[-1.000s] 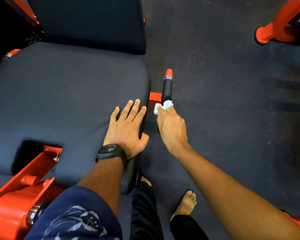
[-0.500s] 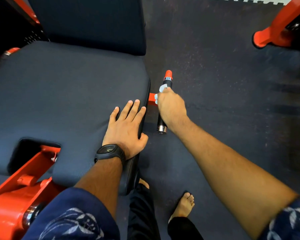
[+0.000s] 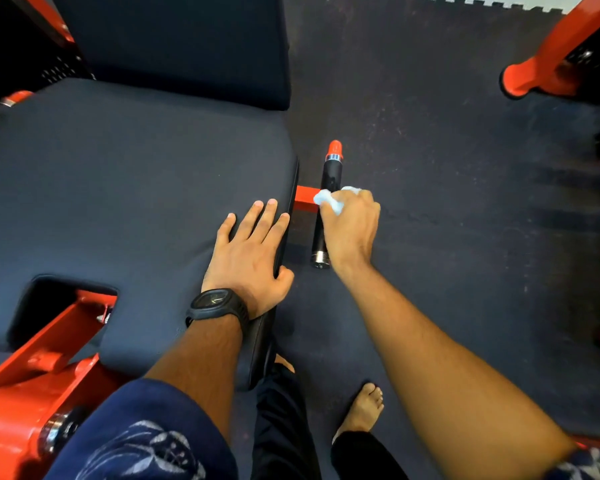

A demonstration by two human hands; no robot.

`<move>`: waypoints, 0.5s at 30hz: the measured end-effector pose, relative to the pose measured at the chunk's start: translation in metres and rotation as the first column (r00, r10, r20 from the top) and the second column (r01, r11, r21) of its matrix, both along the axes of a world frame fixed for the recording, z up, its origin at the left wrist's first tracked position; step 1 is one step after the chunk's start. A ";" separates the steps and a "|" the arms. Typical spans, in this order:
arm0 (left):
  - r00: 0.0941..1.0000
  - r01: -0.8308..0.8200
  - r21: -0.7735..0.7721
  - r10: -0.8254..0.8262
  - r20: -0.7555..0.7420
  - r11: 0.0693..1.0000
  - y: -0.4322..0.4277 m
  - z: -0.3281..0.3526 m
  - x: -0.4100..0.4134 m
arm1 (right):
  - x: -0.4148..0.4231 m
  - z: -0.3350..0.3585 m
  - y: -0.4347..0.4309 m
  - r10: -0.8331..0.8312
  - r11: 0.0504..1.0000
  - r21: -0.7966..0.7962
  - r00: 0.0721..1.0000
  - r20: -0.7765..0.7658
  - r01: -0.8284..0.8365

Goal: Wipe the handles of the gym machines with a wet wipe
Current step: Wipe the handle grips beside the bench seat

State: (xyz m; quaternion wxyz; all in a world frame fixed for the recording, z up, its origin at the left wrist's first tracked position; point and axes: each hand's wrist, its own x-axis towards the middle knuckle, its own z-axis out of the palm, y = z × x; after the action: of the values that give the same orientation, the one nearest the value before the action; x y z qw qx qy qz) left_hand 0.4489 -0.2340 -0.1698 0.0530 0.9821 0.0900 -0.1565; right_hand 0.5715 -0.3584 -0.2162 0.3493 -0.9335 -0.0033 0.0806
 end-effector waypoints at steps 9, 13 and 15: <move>1.000 -0.006 0.005 0.006 0.010 1.000 0.000 0.000 0.000 | -0.015 0.018 -0.015 0.011 0.997 0.076 0.996 -0.091 -0.004; 1.000 -0.006 0.006 0.006 0.006 1.000 -0.001 0.000 0.000 | -0.021 0.017 -0.021 -0.049 0.996 0.068 0.986 -0.158 0.060; 1.000 -0.008 0.005 0.008 0.007 1.000 -0.001 0.001 0.000 | -0.039 0.013 -0.025 -0.101 0.984 0.122 0.966 -0.237 0.133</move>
State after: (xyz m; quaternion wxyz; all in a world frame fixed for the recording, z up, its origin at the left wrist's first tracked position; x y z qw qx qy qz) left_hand 0.4486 -0.2348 -0.1690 0.0516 0.9825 0.0939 -0.1527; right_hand 0.5321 -0.3832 -0.2036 0.4147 -0.8903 0.0866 0.1667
